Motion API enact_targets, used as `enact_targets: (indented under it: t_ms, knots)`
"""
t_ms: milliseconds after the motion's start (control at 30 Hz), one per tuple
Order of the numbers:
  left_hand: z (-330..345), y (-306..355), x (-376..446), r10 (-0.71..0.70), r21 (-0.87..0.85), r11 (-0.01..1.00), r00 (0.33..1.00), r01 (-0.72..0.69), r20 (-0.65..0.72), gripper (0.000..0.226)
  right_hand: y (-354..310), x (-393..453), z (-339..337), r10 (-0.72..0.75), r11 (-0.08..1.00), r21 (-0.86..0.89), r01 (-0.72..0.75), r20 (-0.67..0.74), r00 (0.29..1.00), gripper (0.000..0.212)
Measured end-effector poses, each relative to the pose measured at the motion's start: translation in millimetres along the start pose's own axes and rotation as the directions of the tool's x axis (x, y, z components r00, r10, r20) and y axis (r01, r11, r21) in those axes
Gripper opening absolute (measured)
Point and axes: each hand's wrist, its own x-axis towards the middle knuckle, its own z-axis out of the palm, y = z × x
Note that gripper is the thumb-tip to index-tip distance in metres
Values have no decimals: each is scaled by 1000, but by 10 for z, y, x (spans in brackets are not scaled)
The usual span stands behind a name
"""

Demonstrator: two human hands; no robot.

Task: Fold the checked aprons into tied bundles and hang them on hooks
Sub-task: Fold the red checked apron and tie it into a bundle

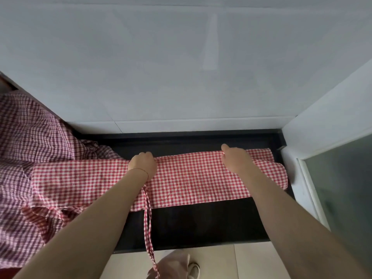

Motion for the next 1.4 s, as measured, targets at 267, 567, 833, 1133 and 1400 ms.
enact_targets:
  t_ms: [267,567,833,1133,1400]
  knots:
    - [79,152,-97,13,148,989,958,30,-286,30,-87,1,72,21,996,-91,-16,53,998,37]
    - [462,1027,-337,347,-107,935,935,-338,72,86,-38,-197,128,26,999,24,-32,224,974,11]
    - [476,1089,-255,319,-88,947,939,-310,130,99,695,-401,-171,284,955,-156,-253,230,931,19]
    - [548,1143,-230,297,-89,952,954,-291,50,91,605,-550,385,200,971,-36,-234,-408,891,33]
    - [603,1139,-352,319,-78,944,947,-320,-21,80,197,-803,1010,172,981,96,-167,-55,983,108]
